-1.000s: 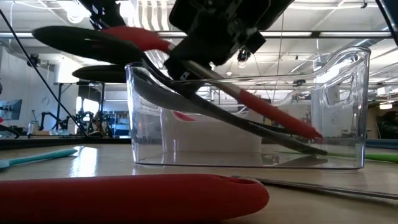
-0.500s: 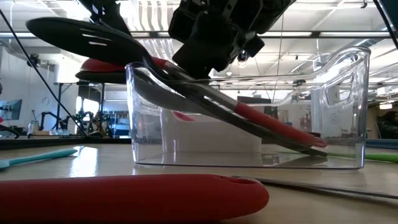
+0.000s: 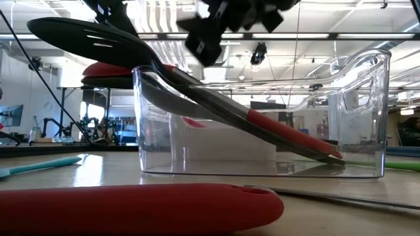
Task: Pick & Place Kitchen Items
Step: Adjust the bottom transparent bin
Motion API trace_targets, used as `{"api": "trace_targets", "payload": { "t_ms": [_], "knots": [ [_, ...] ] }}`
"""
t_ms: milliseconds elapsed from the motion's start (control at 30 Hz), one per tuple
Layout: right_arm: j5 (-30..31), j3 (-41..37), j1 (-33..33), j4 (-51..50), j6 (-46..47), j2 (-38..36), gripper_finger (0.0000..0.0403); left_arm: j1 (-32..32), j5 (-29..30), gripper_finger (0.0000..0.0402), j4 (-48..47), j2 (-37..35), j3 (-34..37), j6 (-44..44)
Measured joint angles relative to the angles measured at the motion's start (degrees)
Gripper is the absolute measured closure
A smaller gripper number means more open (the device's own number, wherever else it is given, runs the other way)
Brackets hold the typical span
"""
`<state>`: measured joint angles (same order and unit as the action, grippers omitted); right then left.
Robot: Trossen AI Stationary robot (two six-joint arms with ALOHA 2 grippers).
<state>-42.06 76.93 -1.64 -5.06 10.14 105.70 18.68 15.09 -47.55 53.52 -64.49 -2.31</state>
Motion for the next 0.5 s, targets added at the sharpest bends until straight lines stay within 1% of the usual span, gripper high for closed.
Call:
{"api": "trace_targets", "payload": {
  "t_ms": [100, 200, 267, 300, 333, 400, 500],
  "knots": [
    [0.02, 0.09, 0.05, -1.52, 0.02, -3.03, 0.0203, 0.00, -0.04, 0.0101, 0.00, 0.00, 0.00, 0.00],
    [0.33, 0.09, 0.05, -6.87, -0.11, -6.88, 0.0203, 0.00, -0.06, 0.0101, -0.03, 0.00, 0.00, 0.00],
    [3.28, 0.04, 0.00, -12.63, -0.57, -9.90, 0.0205, 0.00, -0.08, 0.0101, -0.05, 0.00, 0.00, 0.00],
    [6.22, -0.06, -0.19, -16.55, -0.92, -11.32, 0.0207, 0.00, -0.10, 0.0101, -0.09, 0.00, 0.00, 0.00],
    [10.39, -0.12, -0.52, -20.59, -1.09, -12.87, 0.0210, 0.00, -0.10, 0.0101, -0.20, 0.00, 0.00, 0.00],
    [20.45, -0.70, -1.69, -29.51, -0.23, -16.09, 0.0216, 0.00, -0.13, 0.0101, -0.79, 0.00, 0.00, 0.00],
    [34.98, -2.99, -4.70, -40.07, 5.62, -20.51, 0.0226, -0.02, -0.17, 0.0101, -1.85, 0.00, 0.00, 0.31]
  ]
}}
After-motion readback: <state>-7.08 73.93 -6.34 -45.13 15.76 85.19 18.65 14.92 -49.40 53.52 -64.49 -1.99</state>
